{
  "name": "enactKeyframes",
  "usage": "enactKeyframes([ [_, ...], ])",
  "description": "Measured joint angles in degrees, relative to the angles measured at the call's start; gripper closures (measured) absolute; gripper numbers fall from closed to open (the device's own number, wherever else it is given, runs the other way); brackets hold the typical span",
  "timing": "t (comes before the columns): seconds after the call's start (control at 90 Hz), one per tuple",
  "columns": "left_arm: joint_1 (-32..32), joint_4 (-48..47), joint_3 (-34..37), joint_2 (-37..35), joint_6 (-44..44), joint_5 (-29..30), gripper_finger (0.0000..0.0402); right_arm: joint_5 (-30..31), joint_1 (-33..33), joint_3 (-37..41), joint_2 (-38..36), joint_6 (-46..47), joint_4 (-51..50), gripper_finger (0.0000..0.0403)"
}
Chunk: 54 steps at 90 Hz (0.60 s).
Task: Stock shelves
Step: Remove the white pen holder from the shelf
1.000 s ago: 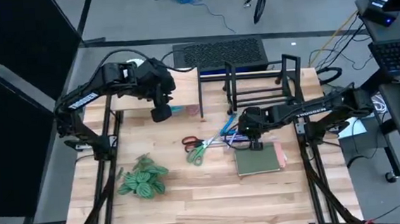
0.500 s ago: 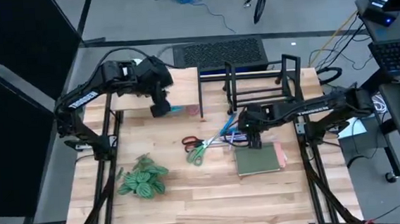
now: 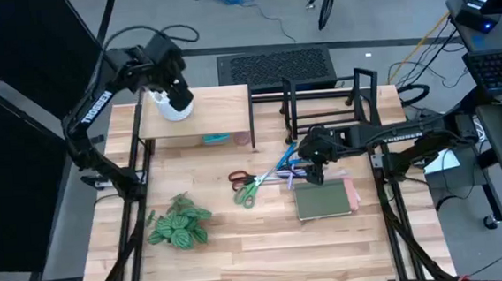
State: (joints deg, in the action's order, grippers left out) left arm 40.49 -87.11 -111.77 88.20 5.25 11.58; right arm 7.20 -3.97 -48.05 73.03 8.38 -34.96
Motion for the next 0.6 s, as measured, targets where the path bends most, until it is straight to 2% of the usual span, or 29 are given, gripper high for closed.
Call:
enactKeyframes([
  [0.211, 3.3, -0.6, 7.7, 0.1, 1.1, -4.0, 0.0191, 0.0, 0.0, 0.0, 0.0, 0.0, 1.0, 0.014],
  [0.444, 3.4, 1.5, 14.6, 0.0, 1.8, -4.4, 0.0194, 0.0, 0.0, 0.0, 0.0, 0.1, 1.0, 0.014],
  [0.522, 3.5, 1.5, 16.1, 0.1, 3.2, -4.0, 0.021, 0.1, 0.0, 0.0, 0.0, 0.1, 1.1, 0.014],
  [0.6, 3.3, 1.2, 16.8, 0.1, 4.1, -4.3, 0.0249, 0.2, 0.0, 0.0, 0.0, 0.0, 1.4, 0.014],
])
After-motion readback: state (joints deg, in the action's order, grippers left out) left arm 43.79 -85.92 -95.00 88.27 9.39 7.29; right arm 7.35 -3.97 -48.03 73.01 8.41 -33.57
